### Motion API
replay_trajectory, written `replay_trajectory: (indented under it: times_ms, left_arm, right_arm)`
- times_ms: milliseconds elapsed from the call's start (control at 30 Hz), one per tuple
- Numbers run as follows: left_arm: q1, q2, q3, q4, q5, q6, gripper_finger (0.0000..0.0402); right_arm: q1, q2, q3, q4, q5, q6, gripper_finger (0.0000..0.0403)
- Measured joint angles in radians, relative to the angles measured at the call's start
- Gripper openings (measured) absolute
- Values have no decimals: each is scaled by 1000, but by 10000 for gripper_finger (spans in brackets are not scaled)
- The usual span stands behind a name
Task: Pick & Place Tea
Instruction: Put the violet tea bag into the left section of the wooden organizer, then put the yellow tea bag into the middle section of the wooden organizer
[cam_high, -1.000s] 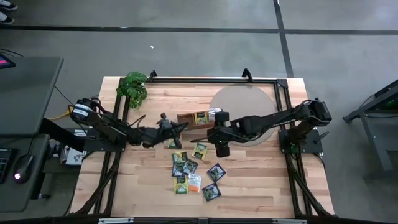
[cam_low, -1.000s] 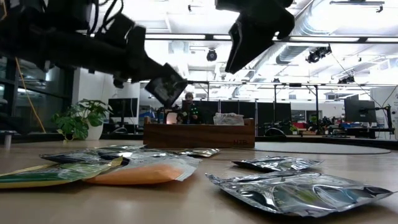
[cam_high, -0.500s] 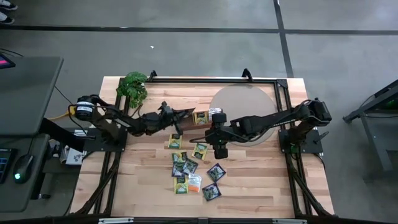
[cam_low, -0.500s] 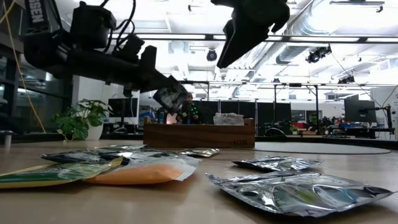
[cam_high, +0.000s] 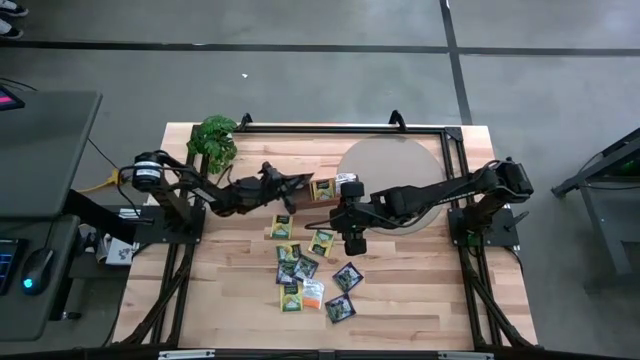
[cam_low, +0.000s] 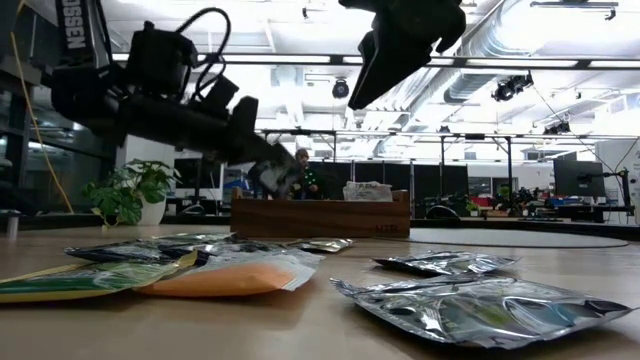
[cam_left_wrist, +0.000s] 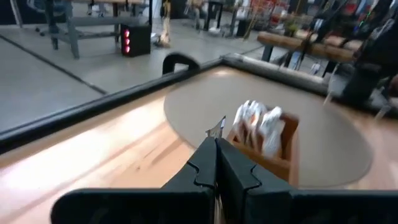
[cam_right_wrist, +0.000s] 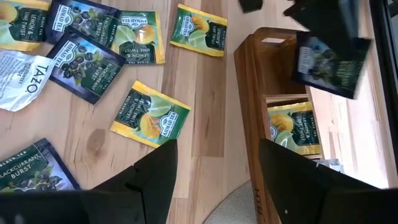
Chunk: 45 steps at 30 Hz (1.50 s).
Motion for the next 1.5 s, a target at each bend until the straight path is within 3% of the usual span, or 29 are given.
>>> replay_trajectory:
  times_ms: [200, 767, 900, 1233, 1500]
  left_arm:
    - [0, 68, 12, 8, -17, -38, 0]
    - [-2, 93, 66, -69, -27, -62, 5]
    - [-2, 93, 66, -67, -28, -61, 33]
    - [-2, 93, 66, -60, -55, -62, 150]
    - [-2, 67, 65, 7, -110, 13, 161]
  right_arm:
    - [0, 0, 0, 0, 0, -2, 220]
    - [0, 1, 0, -8, -3, -2, 220]
    - [0, 1, 0, -8, -3, -6, 220]
    - [0, 1, 0, -9, -3, -8, 220]
    - [0, 1, 0, -15, -32, -9, 220]
